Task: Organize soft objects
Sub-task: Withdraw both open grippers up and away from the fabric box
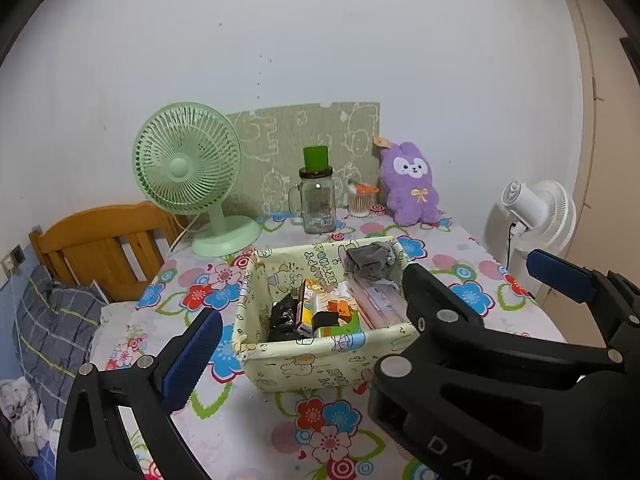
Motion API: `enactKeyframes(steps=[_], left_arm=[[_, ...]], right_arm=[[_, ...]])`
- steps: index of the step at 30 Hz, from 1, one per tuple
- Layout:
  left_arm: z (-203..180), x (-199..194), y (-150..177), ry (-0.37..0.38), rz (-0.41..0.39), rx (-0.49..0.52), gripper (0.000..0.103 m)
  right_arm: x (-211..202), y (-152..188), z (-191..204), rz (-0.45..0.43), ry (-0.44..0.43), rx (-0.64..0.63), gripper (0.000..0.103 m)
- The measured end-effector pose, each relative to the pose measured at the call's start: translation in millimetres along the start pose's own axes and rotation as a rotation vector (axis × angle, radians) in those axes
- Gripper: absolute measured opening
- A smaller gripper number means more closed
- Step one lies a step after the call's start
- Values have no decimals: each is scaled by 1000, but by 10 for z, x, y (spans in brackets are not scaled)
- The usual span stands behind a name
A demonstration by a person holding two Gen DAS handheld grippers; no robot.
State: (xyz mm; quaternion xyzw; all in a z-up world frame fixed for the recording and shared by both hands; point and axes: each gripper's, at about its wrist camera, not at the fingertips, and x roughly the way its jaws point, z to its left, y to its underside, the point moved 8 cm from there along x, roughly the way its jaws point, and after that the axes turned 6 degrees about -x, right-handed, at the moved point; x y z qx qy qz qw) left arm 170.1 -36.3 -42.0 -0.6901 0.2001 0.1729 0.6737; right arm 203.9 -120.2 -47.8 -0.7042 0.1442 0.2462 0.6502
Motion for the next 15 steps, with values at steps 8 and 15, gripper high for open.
enactKeyframes(steps=[8, 15], left_arm=[[67, -308, -5, -7, -42, -6, 103], [225, -488, 17, -39, -69, -33, 103]], right_arm=[[-327, 15, -74, -41, 10, 25, 98], [-588, 36, -179, -76, 38, 30, 98]])
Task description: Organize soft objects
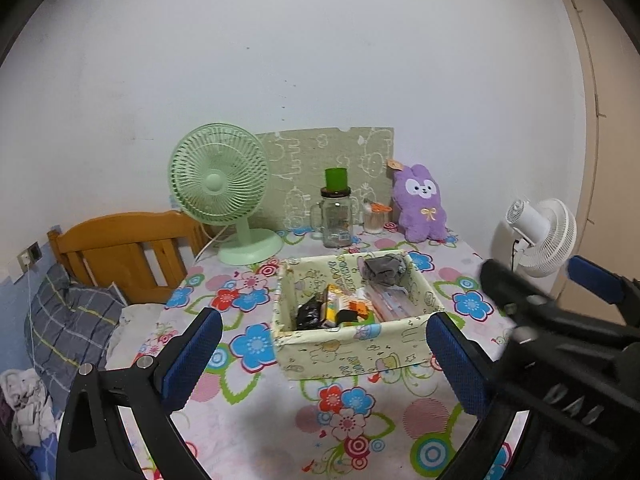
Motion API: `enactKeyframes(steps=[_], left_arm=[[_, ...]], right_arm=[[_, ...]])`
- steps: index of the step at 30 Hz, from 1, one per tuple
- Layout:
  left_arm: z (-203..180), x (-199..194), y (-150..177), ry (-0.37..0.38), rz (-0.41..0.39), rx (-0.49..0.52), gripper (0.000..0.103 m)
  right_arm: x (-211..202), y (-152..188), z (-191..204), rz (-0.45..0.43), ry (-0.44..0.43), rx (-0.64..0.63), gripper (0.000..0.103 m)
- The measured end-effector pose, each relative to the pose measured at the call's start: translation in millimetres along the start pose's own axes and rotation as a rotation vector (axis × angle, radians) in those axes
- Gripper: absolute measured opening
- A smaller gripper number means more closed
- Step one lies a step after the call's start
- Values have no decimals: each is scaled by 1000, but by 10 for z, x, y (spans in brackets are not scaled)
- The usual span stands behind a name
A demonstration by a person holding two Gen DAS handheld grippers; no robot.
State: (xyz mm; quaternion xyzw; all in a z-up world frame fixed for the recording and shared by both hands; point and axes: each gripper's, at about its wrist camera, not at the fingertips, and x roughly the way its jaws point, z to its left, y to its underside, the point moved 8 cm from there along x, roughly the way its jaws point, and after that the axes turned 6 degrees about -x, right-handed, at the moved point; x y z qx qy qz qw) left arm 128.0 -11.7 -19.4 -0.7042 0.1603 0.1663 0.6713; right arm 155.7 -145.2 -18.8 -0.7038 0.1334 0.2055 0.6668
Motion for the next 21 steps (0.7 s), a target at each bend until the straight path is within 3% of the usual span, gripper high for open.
enactKeyframes(steps=[21], left_arm=[[484, -383, 120, -56, -50, -69, 103]], right_arm=[[-435, 116, -213, -60, 61, 29, 99]])
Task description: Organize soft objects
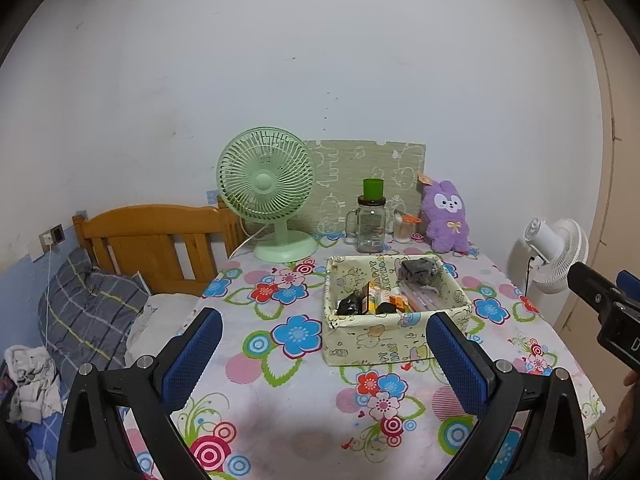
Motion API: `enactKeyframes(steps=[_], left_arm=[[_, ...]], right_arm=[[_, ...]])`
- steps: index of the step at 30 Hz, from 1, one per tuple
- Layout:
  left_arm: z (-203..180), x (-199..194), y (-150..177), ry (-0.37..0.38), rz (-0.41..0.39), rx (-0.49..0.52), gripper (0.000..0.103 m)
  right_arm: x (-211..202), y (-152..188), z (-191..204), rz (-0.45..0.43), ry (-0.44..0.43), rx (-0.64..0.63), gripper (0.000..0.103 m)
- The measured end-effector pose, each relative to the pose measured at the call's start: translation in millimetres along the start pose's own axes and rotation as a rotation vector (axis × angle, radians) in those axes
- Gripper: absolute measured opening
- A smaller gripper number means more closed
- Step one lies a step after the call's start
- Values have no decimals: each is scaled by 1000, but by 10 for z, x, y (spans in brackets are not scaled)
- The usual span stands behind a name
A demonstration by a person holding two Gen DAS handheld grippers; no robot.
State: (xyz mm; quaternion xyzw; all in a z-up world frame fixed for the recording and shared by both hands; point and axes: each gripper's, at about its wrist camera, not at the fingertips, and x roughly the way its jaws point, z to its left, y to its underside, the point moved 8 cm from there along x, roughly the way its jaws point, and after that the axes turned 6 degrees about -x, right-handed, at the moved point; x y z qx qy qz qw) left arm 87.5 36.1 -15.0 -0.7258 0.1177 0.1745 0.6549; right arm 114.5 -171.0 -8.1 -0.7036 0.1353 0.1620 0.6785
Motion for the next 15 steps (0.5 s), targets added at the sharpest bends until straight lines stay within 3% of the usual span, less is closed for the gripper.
enactKeyframes(steps=[15], left_arm=[[15, -21, -16, 6, -5, -11, 103]], right_arm=[[-6, -2, 47, -1, -13, -9, 99]])
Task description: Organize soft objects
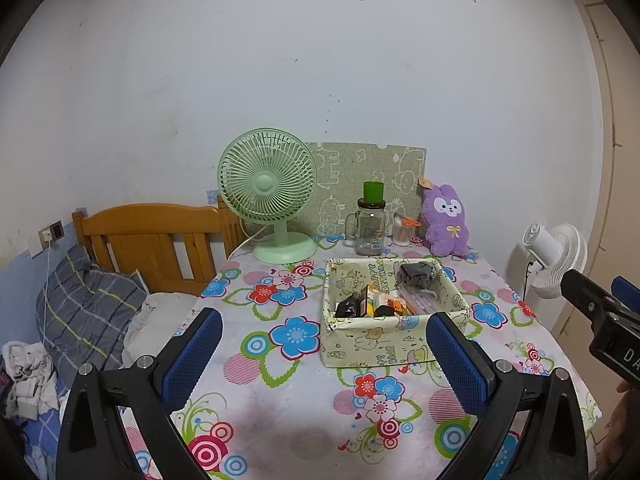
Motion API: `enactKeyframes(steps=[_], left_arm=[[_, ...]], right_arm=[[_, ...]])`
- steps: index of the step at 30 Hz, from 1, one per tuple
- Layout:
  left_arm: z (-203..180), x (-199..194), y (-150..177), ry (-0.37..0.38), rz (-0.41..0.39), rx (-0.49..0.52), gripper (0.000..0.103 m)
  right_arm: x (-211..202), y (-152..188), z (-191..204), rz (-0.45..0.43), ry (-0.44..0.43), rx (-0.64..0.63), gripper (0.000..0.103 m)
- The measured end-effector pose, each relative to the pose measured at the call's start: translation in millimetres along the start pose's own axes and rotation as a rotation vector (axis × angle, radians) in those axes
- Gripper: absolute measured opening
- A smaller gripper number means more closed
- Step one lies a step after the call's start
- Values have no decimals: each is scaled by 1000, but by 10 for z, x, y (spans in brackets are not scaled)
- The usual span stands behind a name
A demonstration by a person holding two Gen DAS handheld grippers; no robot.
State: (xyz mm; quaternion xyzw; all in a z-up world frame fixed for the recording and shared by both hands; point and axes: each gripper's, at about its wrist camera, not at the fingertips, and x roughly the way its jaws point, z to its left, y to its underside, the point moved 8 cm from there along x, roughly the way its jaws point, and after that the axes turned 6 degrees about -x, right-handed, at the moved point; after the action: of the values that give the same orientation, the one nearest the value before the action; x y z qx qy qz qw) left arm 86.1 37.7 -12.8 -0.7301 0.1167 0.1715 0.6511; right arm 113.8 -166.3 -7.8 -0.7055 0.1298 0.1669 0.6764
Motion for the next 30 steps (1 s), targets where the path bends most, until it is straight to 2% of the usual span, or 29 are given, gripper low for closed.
enactKeyframes(steps=[30], left_arm=[[-23, 45, 19, 3, 13, -18, 103]], right_arm=[[60, 27, 2, 10, -6, 2, 99]])
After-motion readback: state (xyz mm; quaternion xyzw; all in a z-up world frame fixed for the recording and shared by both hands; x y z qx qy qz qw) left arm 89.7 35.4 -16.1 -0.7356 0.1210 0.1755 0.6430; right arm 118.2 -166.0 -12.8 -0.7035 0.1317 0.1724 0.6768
